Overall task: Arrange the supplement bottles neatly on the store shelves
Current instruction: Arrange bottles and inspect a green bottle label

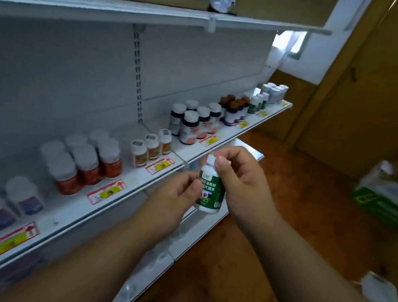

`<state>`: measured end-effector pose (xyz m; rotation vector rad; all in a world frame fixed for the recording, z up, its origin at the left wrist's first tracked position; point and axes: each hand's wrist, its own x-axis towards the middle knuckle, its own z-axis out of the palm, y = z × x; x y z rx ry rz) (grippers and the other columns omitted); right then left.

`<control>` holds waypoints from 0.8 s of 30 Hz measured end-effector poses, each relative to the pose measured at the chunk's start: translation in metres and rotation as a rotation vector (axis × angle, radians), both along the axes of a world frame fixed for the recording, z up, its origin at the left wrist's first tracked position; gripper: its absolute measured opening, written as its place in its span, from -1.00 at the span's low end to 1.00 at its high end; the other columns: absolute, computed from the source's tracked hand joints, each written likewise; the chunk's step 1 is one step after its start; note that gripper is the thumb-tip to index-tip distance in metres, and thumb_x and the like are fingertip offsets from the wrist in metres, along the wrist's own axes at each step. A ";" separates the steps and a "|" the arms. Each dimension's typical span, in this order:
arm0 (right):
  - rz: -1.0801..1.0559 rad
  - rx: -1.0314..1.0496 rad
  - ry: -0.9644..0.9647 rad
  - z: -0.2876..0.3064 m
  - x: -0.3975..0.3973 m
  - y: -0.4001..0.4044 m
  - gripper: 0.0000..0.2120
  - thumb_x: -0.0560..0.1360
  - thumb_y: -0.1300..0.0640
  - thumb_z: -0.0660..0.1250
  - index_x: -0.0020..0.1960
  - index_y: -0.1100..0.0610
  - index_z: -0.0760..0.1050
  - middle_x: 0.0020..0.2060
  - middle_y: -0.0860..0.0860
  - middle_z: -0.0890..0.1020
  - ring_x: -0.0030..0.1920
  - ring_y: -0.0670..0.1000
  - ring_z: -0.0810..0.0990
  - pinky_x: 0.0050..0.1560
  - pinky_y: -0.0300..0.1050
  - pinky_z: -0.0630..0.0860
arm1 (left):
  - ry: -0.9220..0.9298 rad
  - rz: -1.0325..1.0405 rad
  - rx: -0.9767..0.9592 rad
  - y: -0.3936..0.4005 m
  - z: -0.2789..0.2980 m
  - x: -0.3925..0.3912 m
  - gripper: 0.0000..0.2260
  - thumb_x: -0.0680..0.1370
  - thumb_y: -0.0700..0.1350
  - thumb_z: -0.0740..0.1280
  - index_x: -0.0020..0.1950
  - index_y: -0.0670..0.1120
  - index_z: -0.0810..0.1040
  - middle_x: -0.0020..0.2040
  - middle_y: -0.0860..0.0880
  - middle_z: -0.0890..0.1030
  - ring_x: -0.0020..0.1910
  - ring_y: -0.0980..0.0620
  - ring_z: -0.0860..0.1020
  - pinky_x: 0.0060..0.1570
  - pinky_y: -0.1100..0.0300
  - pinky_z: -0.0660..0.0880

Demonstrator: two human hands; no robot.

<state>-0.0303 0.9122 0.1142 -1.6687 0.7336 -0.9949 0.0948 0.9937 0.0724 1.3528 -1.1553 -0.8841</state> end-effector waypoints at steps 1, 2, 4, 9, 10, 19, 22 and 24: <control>-0.022 -0.002 0.000 -0.001 -0.010 -0.017 -0.93 0.58 0.13 0.29 -0.01 0.11 0.52 -0.16 0.08 0.62 -0.18 -0.02 0.58 -0.13 -0.04 0.56 | -0.008 -0.019 -0.002 -0.019 -0.001 -0.006 -0.44 0.40 0.38 0.22 0.15 -0.02 0.52 0.01 0.06 0.65 0.01 0.12 0.61 0.03 0.16 0.51; -0.041 0.005 -0.014 -0.002 -0.017 -0.032 -0.94 0.58 0.14 0.29 -0.01 0.11 0.52 -0.19 0.00 0.63 -0.20 -0.07 0.58 -0.16 -0.09 0.57 | -0.017 -0.037 0.001 -0.038 -0.003 -0.011 -0.43 0.38 0.39 0.23 0.16 -0.01 0.52 0.02 0.05 0.65 0.03 0.11 0.61 0.06 0.12 0.52; -0.078 0.027 -0.043 -0.006 -0.027 -0.065 -0.95 0.59 0.17 0.29 -0.01 0.12 0.52 -0.24 -0.08 0.61 -0.23 -0.14 0.57 -0.20 -0.17 0.54 | -0.017 -0.075 0.021 -0.076 -0.009 -0.017 -0.44 0.36 0.36 0.25 0.17 0.00 0.51 0.05 0.03 0.65 0.05 0.08 0.61 0.10 0.04 0.52; -0.175 0.003 -0.019 -0.008 -0.038 -0.150 -0.90 0.59 0.19 0.26 0.03 0.19 0.52 -0.18 0.06 0.61 -0.23 -0.12 0.56 -0.23 -0.19 0.52 | -0.060 -0.217 -0.005 -0.182 -0.015 -0.030 -0.36 0.38 0.47 0.22 0.25 0.05 0.48 0.11 0.00 0.63 0.10 -0.01 0.60 0.13 -0.17 0.50; -0.210 0.001 -0.004 -0.006 -0.042 -0.169 -0.91 0.60 0.21 0.25 0.03 0.19 0.52 -0.16 0.07 0.61 -0.23 -0.12 0.57 -0.23 -0.20 0.53 | -0.067 -0.248 -0.010 -0.205 -0.015 -0.034 -0.35 0.37 0.48 0.21 0.26 0.06 0.48 0.12 0.01 0.62 0.12 0.01 0.59 0.14 -0.17 0.50; -0.475 -0.004 0.062 0.008 -0.107 -0.310 -0.89 0.62 0.19 0.21 0.03 0.15 0.51 -0.09 0.14 0.62 -0.16 0.05 0.60 -0.15 0.07 0.58 | -0.142 -0.448 0.017 -0.383 -0.007 -0.090 -0.37 0.32 0.52 0.18 0.16 0.11 0.50 0.04 0.11 0.65 0.04 0.16 0.61 0.08 0.07 0.52; -0.494 0.026 0.047 0.002 -0.131 -0.356 -0.89 0.62 0.19 0.21 0.04 0.15 0.51 -0.07 0.14 0.62 -0.14 0.08 0.62 -0.13 0.07 0.60 | -0.198 -0.479 0.018 -0.433 -0.016 -0.111 -0.38 0.32 0.52 0.14 0.16 0.13 0.48 0.01 0.15 0.64 -0.02 0.22 0.60 -0.04 0.18 0.51; -0.485 0.023 0.073 -0.005 -0.146 -0.396 -0.88 0.62 0.17 0.21 0.04 0.13 0.52 -0.08 0.10 0.63 -0.11 0.09 0.63 -0.13 0.02 0.61 | -0.236 -0.475 0.027 -0.468 -0.023 -0.124 -0.38 0.31 0.54 0.11 0.17 0.18 0.47 0.01 0.17 0.63 -0.03 0.23 0.59 -0.08 0.22 0.49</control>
